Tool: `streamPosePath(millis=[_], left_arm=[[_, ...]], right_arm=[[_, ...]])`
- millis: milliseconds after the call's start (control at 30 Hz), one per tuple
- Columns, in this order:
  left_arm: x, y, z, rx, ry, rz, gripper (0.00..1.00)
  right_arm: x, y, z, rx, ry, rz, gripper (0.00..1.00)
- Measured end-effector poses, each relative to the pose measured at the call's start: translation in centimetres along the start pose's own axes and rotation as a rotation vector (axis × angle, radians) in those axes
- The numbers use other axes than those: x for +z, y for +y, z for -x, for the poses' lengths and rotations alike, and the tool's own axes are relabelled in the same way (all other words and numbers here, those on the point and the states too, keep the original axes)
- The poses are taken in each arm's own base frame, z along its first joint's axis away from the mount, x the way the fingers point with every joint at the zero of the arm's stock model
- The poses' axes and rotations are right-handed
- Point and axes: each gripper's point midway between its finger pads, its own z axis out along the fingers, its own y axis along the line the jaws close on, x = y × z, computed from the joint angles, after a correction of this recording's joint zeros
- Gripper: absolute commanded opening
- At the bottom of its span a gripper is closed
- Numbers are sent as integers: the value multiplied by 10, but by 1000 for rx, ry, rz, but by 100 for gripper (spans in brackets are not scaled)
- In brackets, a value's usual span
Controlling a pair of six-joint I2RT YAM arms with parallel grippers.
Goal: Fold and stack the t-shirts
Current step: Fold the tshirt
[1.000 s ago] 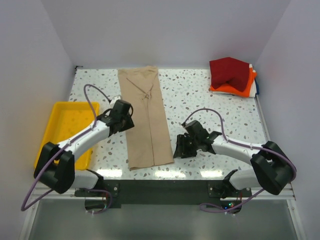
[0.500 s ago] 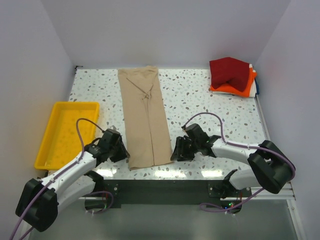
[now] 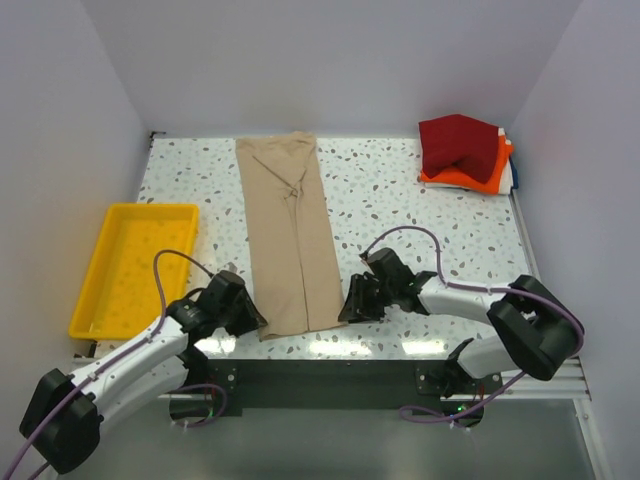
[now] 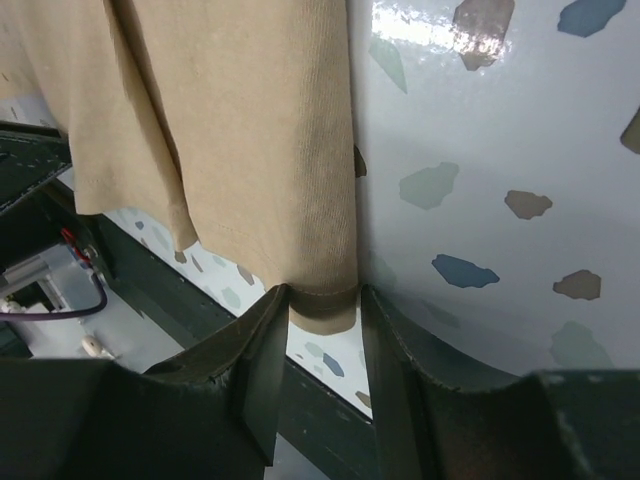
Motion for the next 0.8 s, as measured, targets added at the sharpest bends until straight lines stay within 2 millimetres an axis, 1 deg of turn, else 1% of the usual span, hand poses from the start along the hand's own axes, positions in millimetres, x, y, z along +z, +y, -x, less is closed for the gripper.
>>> streamPosePath(millis=[200, 233, 467, 533, 600, 767, 800], left_arm=[[-5, 4, -16, -19, 43, 19, 31], [-6, 6, -18, -25, 48, 25, 31], [-8, 6, -24, -40, 70, 33, 31], [-7, 5, -26, -39, 77, 31, 27], [-6, 4, -27, -38, 85, 30, 20], [-6, 4, -28, -37, 90, 43, 0], [-7, 4, -27, -34, 89, 49, 0]], right_arm=[[2, 0, -1, 1, 5, 1, 31], [3, 0, -1, 3, 7, 0, 28], [4, -2, -3, 2, 11, -6, 19], [4, -3, -4, 1, 12, -7, 16], [4, -4, -4, 2, 13, -10, 11], [3, -6, -6, -3, 18, -16, 3], [2, -6, -6, -5, 18, -18, 1]])
